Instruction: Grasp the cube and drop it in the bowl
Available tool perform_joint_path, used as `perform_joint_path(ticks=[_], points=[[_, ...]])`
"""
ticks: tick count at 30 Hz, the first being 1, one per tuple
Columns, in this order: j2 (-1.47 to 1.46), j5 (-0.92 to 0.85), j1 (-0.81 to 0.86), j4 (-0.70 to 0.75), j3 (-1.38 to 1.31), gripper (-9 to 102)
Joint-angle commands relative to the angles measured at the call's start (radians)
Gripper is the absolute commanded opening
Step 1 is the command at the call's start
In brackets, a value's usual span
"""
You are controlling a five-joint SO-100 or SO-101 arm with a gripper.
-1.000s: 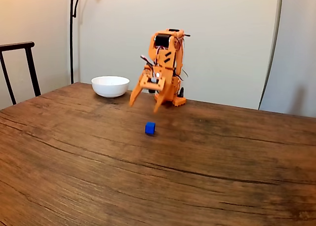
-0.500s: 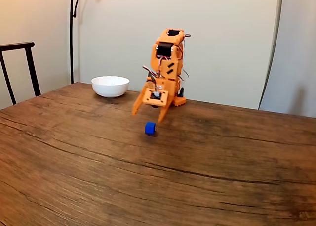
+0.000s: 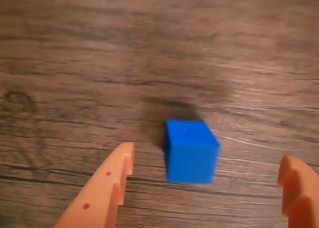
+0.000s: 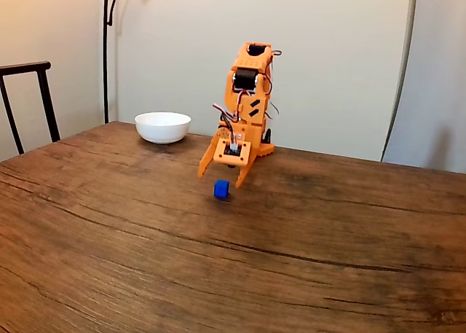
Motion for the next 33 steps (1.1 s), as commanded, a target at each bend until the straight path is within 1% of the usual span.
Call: perform_joint_path(ticks=[1,28,33], points=[[-0.011,-0.014,-0.003,-0.005,-0.028,40],[-0.043,-0.018,-0.008,-0.012,0.003,39],[-0.044,-0.018,-0.008,-0.04,0.018,39]])
